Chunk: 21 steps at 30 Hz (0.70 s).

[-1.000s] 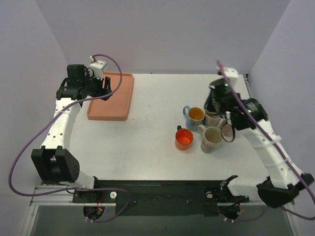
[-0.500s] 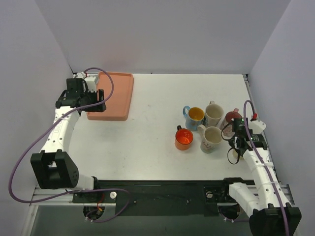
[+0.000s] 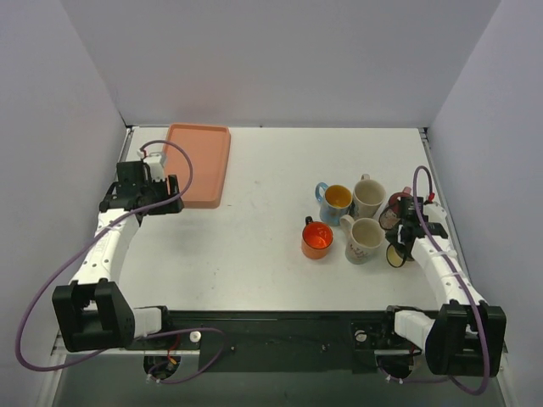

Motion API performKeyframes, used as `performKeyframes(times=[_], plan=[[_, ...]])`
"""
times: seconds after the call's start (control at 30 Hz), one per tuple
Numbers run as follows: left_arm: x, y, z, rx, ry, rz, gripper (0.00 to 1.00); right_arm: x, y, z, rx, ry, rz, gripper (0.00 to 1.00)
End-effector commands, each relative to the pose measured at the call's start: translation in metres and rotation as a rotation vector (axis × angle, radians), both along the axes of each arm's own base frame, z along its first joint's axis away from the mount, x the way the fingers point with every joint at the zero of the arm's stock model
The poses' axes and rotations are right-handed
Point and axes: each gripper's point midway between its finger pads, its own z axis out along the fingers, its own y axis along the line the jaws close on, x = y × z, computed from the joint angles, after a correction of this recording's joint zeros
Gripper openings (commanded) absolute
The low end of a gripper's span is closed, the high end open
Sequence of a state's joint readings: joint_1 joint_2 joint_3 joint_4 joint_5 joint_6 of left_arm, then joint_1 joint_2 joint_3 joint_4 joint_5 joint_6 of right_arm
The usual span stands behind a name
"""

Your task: Turn the mug right side up

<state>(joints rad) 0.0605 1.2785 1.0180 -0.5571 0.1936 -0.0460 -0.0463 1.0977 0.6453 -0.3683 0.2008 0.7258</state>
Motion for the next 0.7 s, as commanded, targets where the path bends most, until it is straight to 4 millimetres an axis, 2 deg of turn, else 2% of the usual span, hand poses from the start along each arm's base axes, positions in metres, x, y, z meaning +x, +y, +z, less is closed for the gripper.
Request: performKeyframes(times=[0.0,0.03,0.13,0.27,0.3,0.33,0.37,0.4,0.43,0.5,0.53,0.6,0.67], plan=[[0.011,0.010,0.018,-0.024,-0.123,0.065,0.71,0.012,-0.002,-0.002,0.011,-0.029,-0.006,0.06],[0.010,0.010,0.017,-0.027,-0.123,0.067,0.72,0.011,-0.002,-0.004,0.012,-0.016,-0.007,0.18],[0.010,0.010,0.021,-0.015,-0.159,0.054,0.72,0.005,-0.005,-0.001,-0.006,0.009,-0.015,0.42],[0.011,0.012,0.028,-0.001,-0.215,0.054,0.72,0.001,-0.012,0.023,-0.051,-0.018,-0.012,0.49],[0.012,0.012,0.031,-0.006,-0.232,0.059,0.72,0.004,-0.017,0.038,-0.078,-0.051,-0.024,0.50],[0.012,0.011,0.032,-0.009,-0.241,0.062,0.72,-0.001,-0.018,0.042,-0.093,-0.036,-0.011,0.52],[0.013,0.011,0.036,-0.018,-0.258,0.072,0.72,0.003,-0.022,0.058,-0.113,-0.073,-0.016,0.53],[0.014,0.012,0.035,-0.024,-0.263,0.085,0.72,-0.001,-0.022,0.063,-0.126,-0.063,0.002,0.55],[0.017,0.014,0.039,-0.031,-0.286,0.112,0.72,0.003,-0.023,0.080,-0.135,-0.107,0.008,0.57],[0.019,0.019,0.039,-0.037,-0.308,0.159,0.72,0.006,-0.021,0.103,-0.153,-0.159,0.057,0.66],[0.019,0.020,0.039,-0.038,-0.315,0.172,0.72,0.009,-0.019,0.116,-0.175,-0.194,0.096,0.74],[0.027,0.024,0.055,-0.023,-0.388,0.185,0.73,0.012,-0.014,0.131,-0.216,-0.233,0.176,0.82],[0.039,0.035,0.087,0.009,-0.514,0.247,0.78,0.016,-0.008,0.139,-0.282,-0.266,0.272,0.84]])
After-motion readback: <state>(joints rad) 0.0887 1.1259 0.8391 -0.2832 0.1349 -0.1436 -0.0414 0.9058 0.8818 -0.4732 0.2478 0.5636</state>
